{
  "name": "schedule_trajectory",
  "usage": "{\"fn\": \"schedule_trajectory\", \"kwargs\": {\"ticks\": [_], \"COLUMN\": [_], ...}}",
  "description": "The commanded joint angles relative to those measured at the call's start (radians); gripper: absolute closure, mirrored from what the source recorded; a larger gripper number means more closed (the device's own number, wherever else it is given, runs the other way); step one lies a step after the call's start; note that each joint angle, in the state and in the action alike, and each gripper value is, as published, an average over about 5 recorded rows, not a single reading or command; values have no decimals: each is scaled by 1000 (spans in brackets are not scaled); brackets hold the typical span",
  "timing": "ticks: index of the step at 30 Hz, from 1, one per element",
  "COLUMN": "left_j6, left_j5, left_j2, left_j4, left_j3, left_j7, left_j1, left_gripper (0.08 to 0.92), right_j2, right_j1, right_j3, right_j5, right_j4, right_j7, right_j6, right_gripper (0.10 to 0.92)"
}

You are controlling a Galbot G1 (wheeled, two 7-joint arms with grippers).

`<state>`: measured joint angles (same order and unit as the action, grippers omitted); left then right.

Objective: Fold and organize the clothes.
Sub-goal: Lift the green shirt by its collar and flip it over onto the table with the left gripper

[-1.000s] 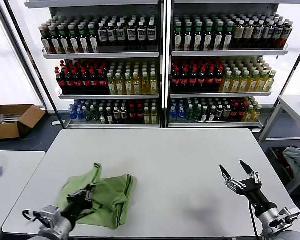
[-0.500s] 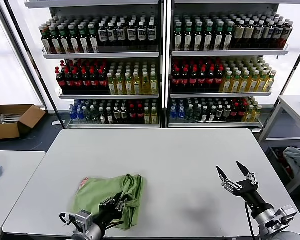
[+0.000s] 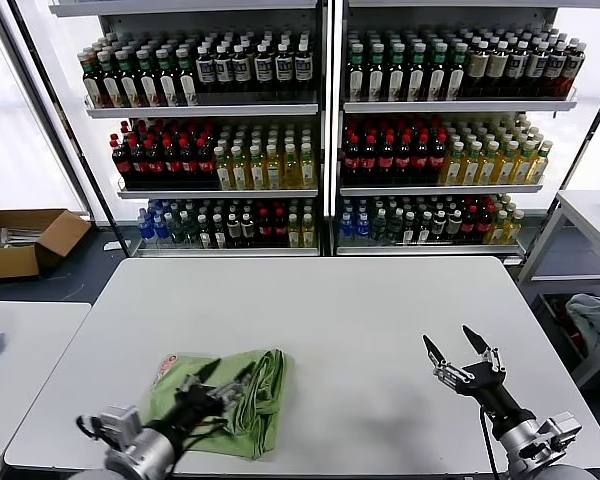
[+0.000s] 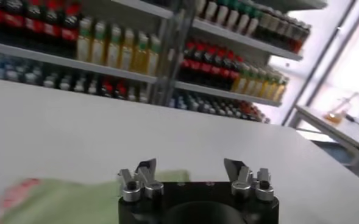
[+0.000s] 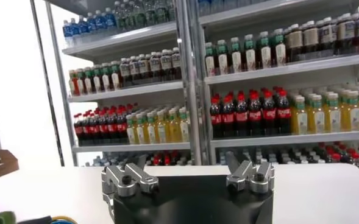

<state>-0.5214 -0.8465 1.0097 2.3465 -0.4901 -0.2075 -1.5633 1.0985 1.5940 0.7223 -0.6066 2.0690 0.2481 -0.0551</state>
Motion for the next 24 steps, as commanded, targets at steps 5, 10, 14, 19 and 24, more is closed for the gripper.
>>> {"fn": "schedule_trajectory", "kwargs": {"ticks": [5,10,14,19,24], "left_j6": [-31,-3,0,2,6], "left_j5": [77,169,184,196,200], "left_j2": [-21,30,60,88,103], "left_j4": [-249,-339,-357,-385,-374], "left_j3": [-297,-196,-151,-121,-109], "left_j7": [75,76,75,75,75], "left_j1": [-34,-1,6,19,7], "left_gripper": [183,177,177,177,189], "right_j2": [-1,-12,-20,-31,-51], "right_j1": [15,26,29,23,15], "right_j3": [-5,8,18,23,36], "right_j5": [5,0,-7,-21,-38], "right_j4": [5,7,4,1,-6], "right_j7": [3,7,10,12,13], "right_j6": [6,9,10,9,7], "right_gripper": [203,203,203,203,203]}}
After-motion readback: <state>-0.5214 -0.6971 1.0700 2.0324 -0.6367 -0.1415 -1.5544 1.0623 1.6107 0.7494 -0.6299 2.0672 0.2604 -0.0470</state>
